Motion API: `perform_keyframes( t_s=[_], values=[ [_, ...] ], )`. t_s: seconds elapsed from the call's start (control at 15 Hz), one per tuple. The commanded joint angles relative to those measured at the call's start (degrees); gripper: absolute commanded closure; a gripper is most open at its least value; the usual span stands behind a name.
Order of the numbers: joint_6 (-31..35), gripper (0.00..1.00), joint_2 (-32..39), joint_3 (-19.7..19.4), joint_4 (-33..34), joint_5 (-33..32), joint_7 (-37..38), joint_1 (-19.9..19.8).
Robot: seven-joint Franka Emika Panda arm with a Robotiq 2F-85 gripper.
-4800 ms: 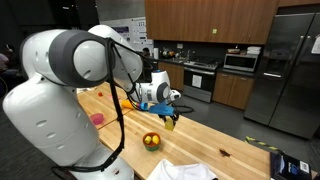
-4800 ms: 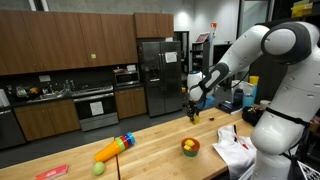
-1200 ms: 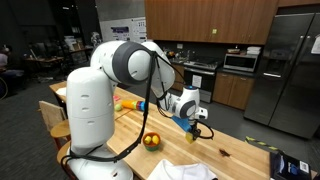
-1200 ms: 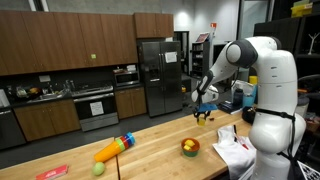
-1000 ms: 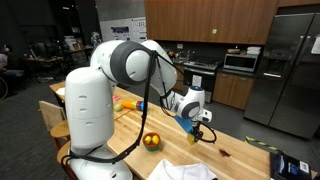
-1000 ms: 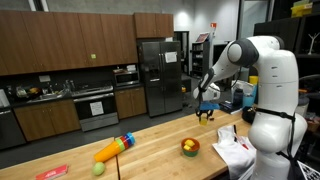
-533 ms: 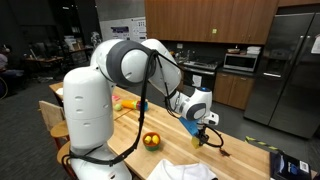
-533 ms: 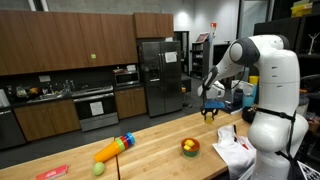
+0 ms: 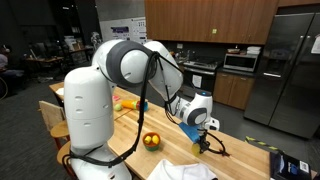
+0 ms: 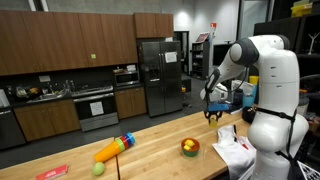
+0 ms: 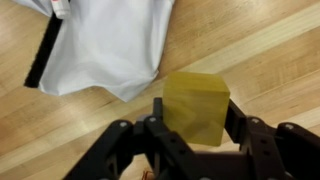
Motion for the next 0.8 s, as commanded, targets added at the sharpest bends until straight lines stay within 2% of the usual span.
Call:
perform_keyframes(
  t_s=[0.0, 0.4, 0.73],
  values=[
    [2.0, 0.66, 0.1, -0.9, -1.7, -3.2, 0.7, -0.3],
    [5.4, 0.66, 3.0, -2.5, -1.4, -7.8, 3.7, 0.4],
    [5.9, 0.66, 4.1, -1.7, 0.4, -8.2, 5.1, 2.4]
  ],
)
